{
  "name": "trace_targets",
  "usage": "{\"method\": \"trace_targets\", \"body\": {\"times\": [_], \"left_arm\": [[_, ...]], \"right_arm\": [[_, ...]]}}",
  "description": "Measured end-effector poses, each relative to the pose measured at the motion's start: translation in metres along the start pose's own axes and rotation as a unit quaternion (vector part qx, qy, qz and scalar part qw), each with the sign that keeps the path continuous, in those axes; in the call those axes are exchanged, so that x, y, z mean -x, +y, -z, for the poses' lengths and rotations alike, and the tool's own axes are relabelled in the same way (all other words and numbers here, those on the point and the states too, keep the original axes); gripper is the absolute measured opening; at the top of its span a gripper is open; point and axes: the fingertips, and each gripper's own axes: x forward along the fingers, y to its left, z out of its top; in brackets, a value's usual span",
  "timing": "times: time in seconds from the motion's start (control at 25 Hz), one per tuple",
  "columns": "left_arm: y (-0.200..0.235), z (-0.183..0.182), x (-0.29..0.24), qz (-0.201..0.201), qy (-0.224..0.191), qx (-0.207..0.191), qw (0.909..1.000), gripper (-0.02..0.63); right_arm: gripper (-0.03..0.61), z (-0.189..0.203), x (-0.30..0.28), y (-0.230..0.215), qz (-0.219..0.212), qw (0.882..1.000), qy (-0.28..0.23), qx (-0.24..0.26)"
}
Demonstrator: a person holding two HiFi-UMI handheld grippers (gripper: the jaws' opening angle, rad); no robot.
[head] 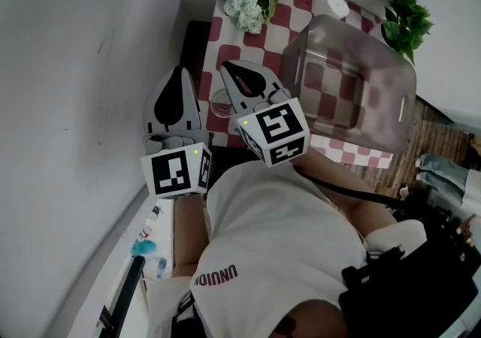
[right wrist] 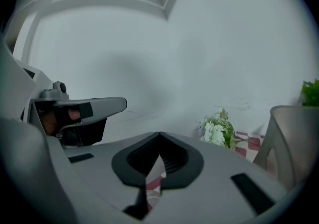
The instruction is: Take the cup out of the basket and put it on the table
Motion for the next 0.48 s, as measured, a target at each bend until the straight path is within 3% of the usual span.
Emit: {"method": "trace_targets", "body": {"times": [0.48], "left_arm": [[-0.0004, 0.0005, -0.0024, -0.001, 0.0, 0.0, 1.0, 0.012]], "right_arm": [[0.015, 0.0029, -0.0022, -0.0007, -0.004, 1.0, 0.007, -0.005]]}}
